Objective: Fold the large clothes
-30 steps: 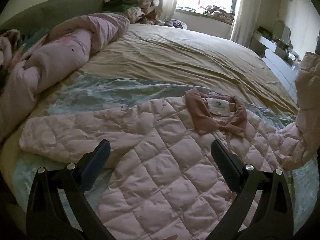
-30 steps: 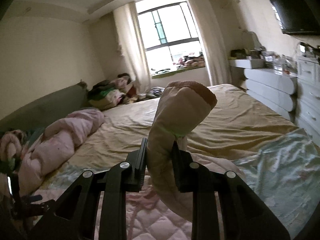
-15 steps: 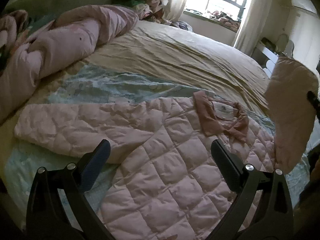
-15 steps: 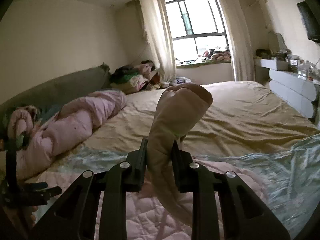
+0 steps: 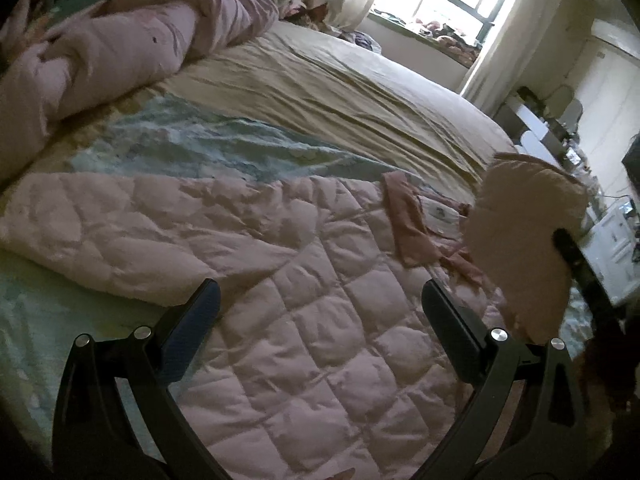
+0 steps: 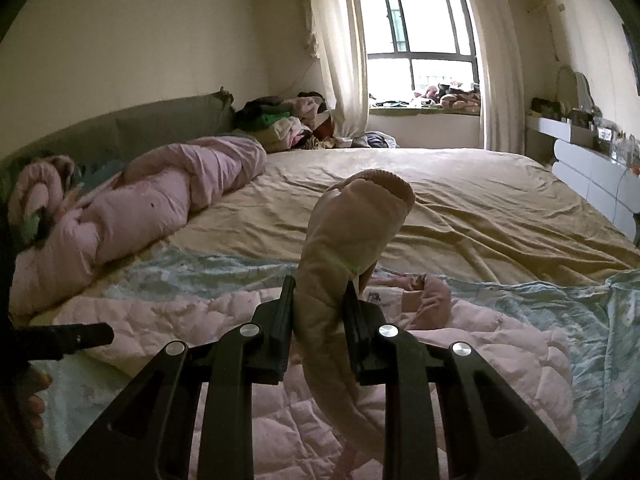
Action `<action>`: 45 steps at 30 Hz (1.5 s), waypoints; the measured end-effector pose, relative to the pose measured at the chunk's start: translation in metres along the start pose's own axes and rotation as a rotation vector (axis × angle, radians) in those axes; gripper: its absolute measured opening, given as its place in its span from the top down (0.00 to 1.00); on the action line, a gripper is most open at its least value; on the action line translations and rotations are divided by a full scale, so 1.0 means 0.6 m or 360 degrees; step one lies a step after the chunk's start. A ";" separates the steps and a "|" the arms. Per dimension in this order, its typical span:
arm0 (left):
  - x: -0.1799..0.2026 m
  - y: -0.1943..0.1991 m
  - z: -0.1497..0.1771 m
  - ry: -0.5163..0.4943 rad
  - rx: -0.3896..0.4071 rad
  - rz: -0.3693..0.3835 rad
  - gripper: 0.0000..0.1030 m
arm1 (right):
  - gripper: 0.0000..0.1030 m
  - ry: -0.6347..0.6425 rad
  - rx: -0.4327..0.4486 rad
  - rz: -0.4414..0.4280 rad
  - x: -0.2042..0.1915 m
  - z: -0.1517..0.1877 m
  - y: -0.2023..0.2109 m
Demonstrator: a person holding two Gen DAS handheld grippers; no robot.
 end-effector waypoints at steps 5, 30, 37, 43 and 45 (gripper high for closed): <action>0.012 -0.009 0.009 -0.0011 -0.0018 0.0062 0.09 | 0.79 0.0058 -0.0009 0.0023 -0.022 0.026 -0.017; 0.017 -0.042 0.022 0.0096 -0.0074 0.0319 0.09 | 0.48 0.0183 -0.0473 -0.0358 -0.183 0.208 -0.076; 0.019 -0.076 0.052 0.0107 -0.0171 0.0323 0.09 | 0.30 0.0080 -0.0534 -0.0463 -0.186 0.216 -0.035; 0.037 -0.118 0.071 0.0084 -0.0256 0.0315 0.09 | 0.28 0.0029 -0.0441 -0.0350 -0.105 0.189 0.039; 0.047 -0.130 0.076 0.0086 -0.0279 0.0329 0.09 | 0.28 0.0029 -0.0421 -0.0266 -0.068 0.186 0.059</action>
Point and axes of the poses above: each gripper's, at about its wrist camera, not at the fingertips, and y roughly against the way its jaws point, x to its right, z to its underside, the point moved 10 cm from there along -y, roughly the way its jaws point, and after that the axes turned 2 degrees about y, right-handed, at the moved point
